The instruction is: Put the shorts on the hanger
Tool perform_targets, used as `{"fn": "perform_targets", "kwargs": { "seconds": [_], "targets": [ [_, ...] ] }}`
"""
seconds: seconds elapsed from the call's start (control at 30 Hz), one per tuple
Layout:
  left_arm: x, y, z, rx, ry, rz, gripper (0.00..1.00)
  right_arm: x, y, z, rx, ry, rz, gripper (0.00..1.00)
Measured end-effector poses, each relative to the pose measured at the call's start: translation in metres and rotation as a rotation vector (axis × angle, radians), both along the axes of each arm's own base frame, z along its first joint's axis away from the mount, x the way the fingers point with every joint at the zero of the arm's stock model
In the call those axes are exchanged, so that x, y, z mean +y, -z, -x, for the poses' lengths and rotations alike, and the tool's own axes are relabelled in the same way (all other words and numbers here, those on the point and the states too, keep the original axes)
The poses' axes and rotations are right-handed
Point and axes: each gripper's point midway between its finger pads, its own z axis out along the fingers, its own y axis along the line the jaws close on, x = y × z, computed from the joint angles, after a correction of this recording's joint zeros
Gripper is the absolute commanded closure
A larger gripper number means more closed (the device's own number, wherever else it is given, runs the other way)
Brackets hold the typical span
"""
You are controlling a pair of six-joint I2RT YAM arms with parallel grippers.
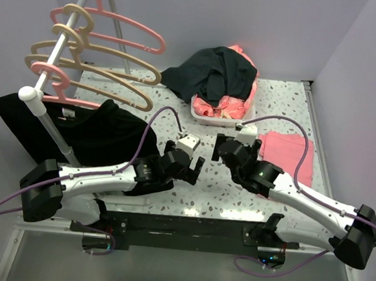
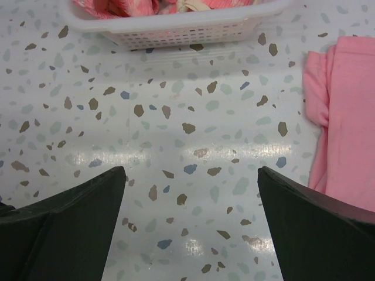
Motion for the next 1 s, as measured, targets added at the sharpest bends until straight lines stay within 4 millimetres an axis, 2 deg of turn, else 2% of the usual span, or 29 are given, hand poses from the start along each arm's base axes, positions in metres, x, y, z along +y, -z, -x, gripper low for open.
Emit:
{"fn": "perform_targets", "kwargs": {
  "seconds": [0.2, 0.3, 0.4, 0.47, 0.63, 0.73, 0.9, 1.0],
  "targets": [
    [-0.002, 0.000, 0.001, -0.001, 0.020, 0.000, 0.00, 0.006, -0.021, -0.009, -0.023, -0.026, 0.011, 0.01],
    [-0.004, -0.001, 0.003, -0.001, 0.028, 0.002, 0.00, 0.009, -0.029, -0.029, -0.002, -0.047, -0.014, 0.01],
    [-0.007, -0.002, 0.006, -0.002, 0.041, 0.008, 0.00, 0.002, -0.038, -0.064, 0.019, -0.031, -0.049, 0.01],
    [-0.009, -0.002, 0.008, -0.002, 0.048, 0.008, 0.00, 0.000, -0.052, -0.092, 0.006, -0.014, -0.073, 0.01],
    [-0.010, -0.001, 0.012, 0.000, 0.057, 0.003, 0.00, 0.014, -0.088, -0.167, -0.083, -0.036, -0.154, 0.02],
    [-0.007, 0.002, 0.014, 0.003, 0.057, -0.013, 0.00, 0.018, -0.100, -0.226, -0.137, -0.033, -0.187, 0.02],
    [0.004, 0.007, 0.018, 0.006, 0.051, -0.032, 0.00, 0.023, -0.083, -0.317, -0.173, -0.025, -0.194, 0.03],
    [0.008, 0.004, 0.019, 0.002, 0.048, -0.030, 0.00, 0.031, -0.052, -0.361, -0.170, -0.023, -0.174, 0.05]
  ]
}}
